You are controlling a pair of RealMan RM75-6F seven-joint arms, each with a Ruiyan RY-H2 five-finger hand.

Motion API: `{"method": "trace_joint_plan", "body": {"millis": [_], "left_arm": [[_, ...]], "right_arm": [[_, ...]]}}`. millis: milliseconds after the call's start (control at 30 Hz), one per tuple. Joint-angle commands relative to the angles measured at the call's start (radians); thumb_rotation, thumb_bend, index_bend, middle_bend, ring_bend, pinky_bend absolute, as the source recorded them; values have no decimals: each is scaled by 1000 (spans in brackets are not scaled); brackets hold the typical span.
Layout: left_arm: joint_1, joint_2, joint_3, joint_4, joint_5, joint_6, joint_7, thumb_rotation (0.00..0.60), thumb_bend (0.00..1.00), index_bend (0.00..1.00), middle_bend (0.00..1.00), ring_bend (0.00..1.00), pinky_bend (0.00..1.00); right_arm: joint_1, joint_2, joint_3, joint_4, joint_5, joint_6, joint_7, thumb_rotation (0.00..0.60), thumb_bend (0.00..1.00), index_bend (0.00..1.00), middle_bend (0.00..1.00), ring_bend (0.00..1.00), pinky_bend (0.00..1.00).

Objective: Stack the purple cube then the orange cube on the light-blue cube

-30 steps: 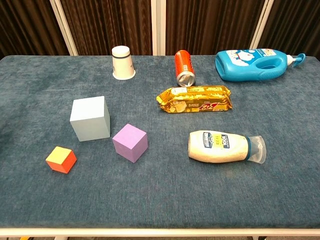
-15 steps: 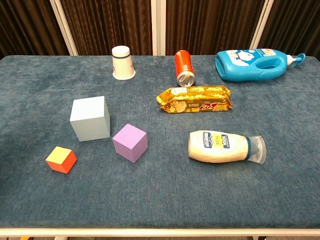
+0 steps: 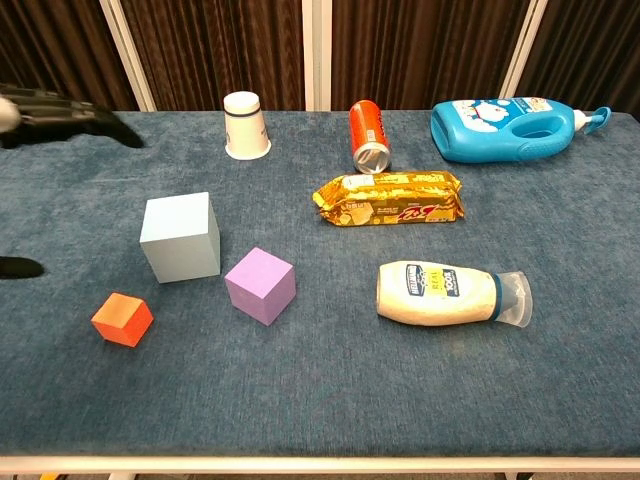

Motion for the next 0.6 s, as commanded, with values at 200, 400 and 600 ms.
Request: {"method": "trace_joint_plan", "body": {"millis": [200, 400, 600], "left_arm": [[-120, -61, -61, -26, -109, -172, 71, 600, 112, 234, 296, 200, 265], [-180, -136, -78, -8, -196, -240, 164, 600, 147, 264, 328, 213, 266], [-240, -223, -70, 120, -106, -241, 165, 600, 164, 267, 344, 213, 265]], "right_arm": [[-3, 2, 5, 4, 7, 5, 12, 600, 232, 39, 74, 0, 0], [-9, 2, 5, 17, 3, 14, 35, 600, 232, 39, 74, 0, 0], [-11, 3, 12, 24, 0, 25, 61, 600, 232, 39, 75, 0, 0]]}}
